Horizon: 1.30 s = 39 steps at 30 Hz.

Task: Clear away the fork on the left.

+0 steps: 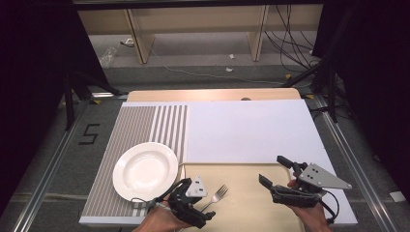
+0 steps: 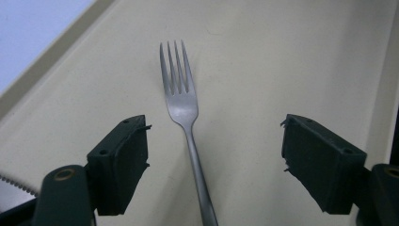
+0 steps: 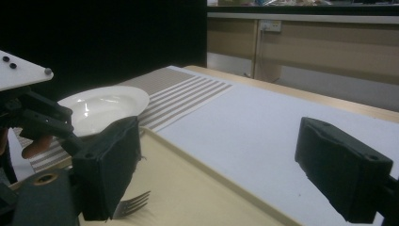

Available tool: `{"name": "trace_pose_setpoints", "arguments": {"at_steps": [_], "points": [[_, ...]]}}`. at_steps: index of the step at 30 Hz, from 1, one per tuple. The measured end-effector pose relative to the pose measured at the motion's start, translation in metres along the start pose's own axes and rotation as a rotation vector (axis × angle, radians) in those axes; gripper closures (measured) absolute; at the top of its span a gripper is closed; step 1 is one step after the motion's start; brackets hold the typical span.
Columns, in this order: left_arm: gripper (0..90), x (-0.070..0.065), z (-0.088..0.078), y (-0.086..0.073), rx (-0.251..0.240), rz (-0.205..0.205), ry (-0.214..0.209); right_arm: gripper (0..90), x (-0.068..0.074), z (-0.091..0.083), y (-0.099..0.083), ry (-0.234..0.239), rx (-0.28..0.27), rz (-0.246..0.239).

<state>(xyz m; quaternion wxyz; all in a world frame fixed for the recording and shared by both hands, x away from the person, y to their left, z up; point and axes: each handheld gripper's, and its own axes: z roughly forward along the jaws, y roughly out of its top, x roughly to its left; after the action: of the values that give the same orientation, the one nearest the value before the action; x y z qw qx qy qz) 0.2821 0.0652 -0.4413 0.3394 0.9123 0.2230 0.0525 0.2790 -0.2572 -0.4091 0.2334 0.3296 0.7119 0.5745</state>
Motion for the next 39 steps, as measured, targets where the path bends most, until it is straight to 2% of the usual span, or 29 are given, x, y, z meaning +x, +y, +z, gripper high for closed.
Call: {"name": "trace_pose_setpoints", "arguments": {"at_steps": [6,16,22,26,31,35,39], "points": [[26.4,-0.002,0.004,0.001,0.017,0.027,0.002,15.7,-0.001,-0.001,0.0,-0.002,0.001,0.0],[40.6,-0.002,0.008,0.004,0.029,0.056,-0.019,15.7,-0.001,-0.001,-0.001,0.0,0.001,0.001],[53.4,-0.002,0.013,0.006,0.051,0.073,-0.02,15.7,-0.003,-0.002,-0.002,-0.001,0.001,0.004],[66.0,-0.002,0.019,0.007,0.073,0.068,-0.002,15.7,-0.003,-0.003,-0.002,-0.001,-0.003,0.006],[80.5,-0.004,0.025,0.009,0.101,0.065,-0.005,15.7,-0.002,-0.003,-0.002,-0.001,0.002,0.001],[87.6,-0.005,0.03,0.01,0.127,0.086,-0.003,15.7,-0.002,-0.003,-0.002,0.0,0.004,0.0],[88.9,-0.005,0.034,0.011,0.149,0.086,-0.002,15.7,-0.002,-0.003,-0.002,0.0,0.004,0.0]]}}
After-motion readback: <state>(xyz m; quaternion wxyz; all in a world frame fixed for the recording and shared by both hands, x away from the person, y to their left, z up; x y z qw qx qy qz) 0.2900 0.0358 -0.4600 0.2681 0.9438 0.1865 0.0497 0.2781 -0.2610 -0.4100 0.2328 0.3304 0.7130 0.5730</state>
